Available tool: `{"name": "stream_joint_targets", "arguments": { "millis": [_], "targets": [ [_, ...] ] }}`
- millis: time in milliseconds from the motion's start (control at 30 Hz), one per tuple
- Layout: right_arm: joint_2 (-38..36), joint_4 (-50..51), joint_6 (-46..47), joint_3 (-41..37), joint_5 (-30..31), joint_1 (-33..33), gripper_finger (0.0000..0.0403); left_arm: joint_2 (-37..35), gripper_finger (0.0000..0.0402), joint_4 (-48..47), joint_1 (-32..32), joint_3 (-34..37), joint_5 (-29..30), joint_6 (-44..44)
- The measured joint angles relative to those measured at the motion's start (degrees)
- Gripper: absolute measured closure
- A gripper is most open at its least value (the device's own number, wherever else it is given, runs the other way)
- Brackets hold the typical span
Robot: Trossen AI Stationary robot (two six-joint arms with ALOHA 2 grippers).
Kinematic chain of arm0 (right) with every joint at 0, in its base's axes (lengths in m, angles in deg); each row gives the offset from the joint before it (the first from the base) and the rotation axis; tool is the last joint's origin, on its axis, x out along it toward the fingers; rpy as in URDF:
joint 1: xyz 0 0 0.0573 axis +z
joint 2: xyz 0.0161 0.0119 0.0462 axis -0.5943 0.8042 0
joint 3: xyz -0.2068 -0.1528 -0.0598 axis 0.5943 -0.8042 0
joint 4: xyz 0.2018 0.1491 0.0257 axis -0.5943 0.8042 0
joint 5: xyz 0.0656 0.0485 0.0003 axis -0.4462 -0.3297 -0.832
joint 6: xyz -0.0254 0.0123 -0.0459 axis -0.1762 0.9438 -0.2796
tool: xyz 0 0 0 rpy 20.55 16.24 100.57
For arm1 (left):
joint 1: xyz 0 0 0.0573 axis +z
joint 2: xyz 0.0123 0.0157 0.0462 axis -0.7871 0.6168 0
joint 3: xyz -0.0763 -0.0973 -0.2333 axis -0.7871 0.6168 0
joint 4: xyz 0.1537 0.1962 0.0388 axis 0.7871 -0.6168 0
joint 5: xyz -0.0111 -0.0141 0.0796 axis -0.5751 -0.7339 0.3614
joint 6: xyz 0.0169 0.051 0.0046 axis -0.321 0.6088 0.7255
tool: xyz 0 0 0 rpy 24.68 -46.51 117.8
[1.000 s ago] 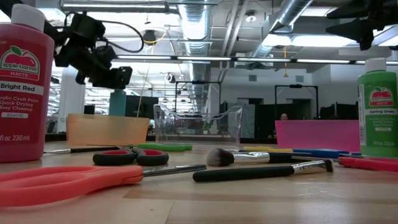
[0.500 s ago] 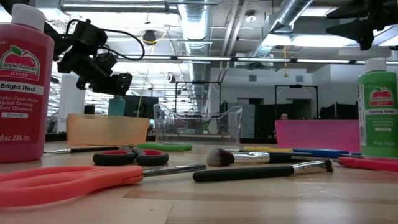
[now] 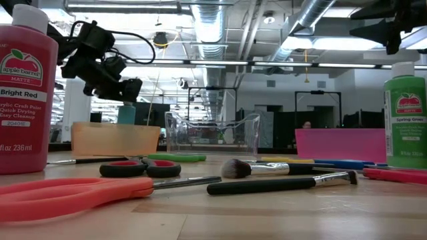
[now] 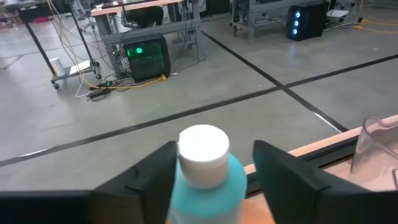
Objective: Pick & Place Paint Supplies
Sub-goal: Put the light blue paint bottle into the orange bin, then put the red paint bottle into the orange bin
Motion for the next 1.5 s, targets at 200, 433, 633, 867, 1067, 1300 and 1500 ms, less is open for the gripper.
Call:
{"name": "stream_joint_targets", "arguments": {
  "millis": [200,433,633,867,1067,1300,1500],
  "targets": [
    [0.0,0.0,0.1,0.0,0.0,0.0,0.0193,-0.4,0.0101,0.0,-0.3,0.0,0.0,0.1],
    [0.0,-0.3,0.1,0.0,0.0,0.0,0.0193,-4.5,0.0063,-0.1,-1.1,0.0,0.0,0.2],
    [0.0,-0.3,0.1,0.0,0.0,0.0,0.0193,-11.0,0.0067,-1.2,-1.3,0.0,-0.3,0.2],
    [0.0,-0.3,-0.1,0.0,0.0,0.0,0.0193,-18.6,0.0068,-1.2,-4.9,0.0,-0.4,0.2],
    [0.0,-0.3,-0.1,0.0,0.0,0.0,0.0193,-23.3,0.0068,-1.1,-10.8,0.0,-0.4,0.2],
    [0.0,-0.2,-0.1,0.0,0.0,0.0,0.0193,-24.9,0.0068,-1.3,-20.2,-1.4,-0.9,0.3],
    [0.0,-0.2,-0.3,0.0,0.0,0.0,0.0193,-22.5,0.0068,-2.2,-29.7,-7.0,-4.7,1.1]
  ]
}}
